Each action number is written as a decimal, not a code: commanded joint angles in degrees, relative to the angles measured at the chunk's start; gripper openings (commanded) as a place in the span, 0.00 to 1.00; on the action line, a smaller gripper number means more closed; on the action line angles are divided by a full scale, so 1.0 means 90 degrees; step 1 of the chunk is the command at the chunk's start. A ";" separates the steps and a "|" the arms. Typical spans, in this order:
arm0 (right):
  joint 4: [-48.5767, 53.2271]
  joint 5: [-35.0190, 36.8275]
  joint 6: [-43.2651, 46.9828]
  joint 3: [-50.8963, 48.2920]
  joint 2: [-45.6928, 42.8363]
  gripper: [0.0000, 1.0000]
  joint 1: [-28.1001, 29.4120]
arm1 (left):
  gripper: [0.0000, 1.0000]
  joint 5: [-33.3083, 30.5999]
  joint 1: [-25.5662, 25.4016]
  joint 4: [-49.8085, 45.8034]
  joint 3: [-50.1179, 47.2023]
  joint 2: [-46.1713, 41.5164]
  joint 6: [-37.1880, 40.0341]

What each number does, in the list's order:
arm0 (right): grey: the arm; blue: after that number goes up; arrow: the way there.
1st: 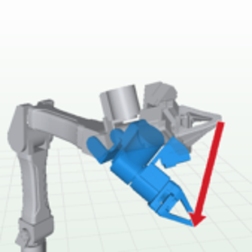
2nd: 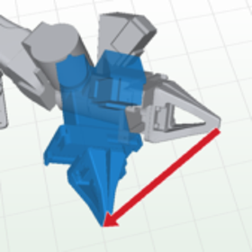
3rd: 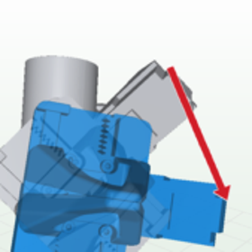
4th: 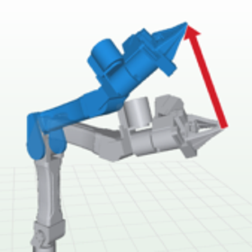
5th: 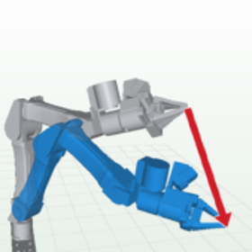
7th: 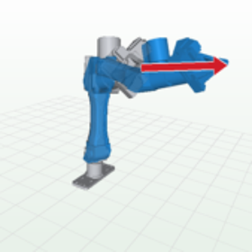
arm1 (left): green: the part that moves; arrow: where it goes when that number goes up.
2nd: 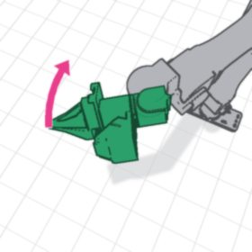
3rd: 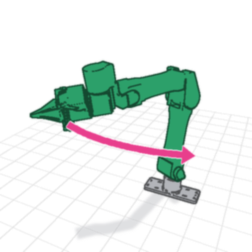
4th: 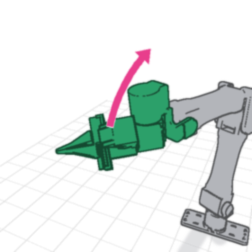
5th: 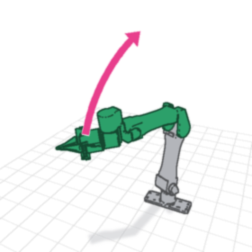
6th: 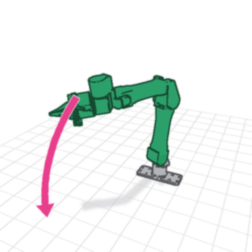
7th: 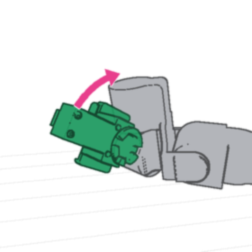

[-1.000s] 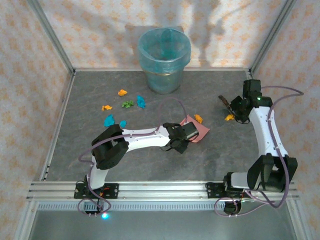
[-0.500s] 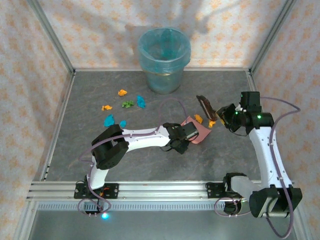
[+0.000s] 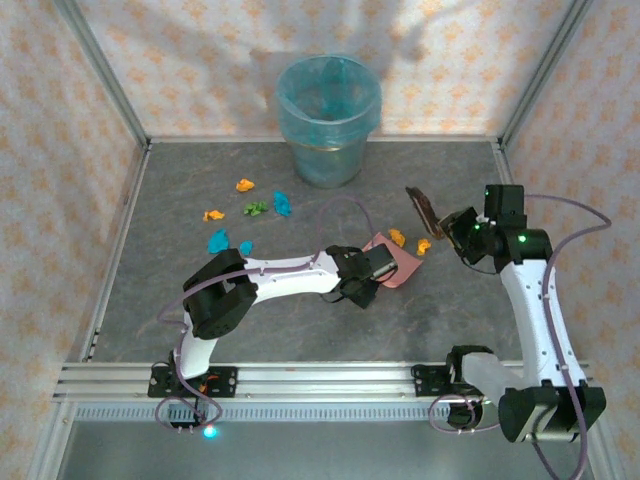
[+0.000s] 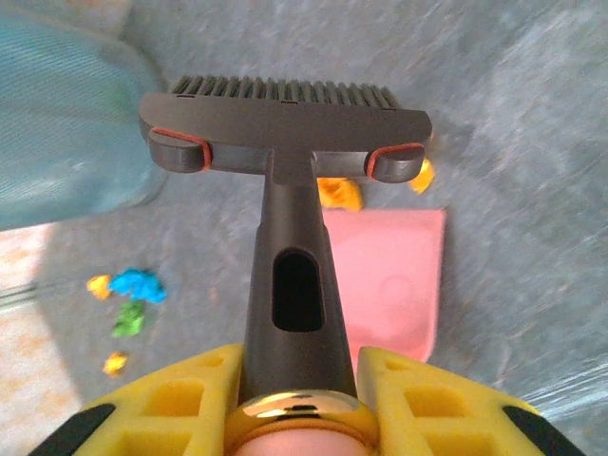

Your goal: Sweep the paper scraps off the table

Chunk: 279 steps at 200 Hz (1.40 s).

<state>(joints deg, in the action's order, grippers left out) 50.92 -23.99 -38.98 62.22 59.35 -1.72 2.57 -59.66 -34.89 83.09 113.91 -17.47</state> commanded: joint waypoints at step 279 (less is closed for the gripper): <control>-0.1479 -0.1127 0.0444 0.0021 0.0741 0.00 -0.0150 | 0.00 -0.0334 -0.0046 -0.0176 0.0026 0.0019 0.0145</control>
<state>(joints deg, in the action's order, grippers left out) 45.56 -35.18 -35.09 63.11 62.43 -2.83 1.41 -59.66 -34.89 83.09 113.91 -16.56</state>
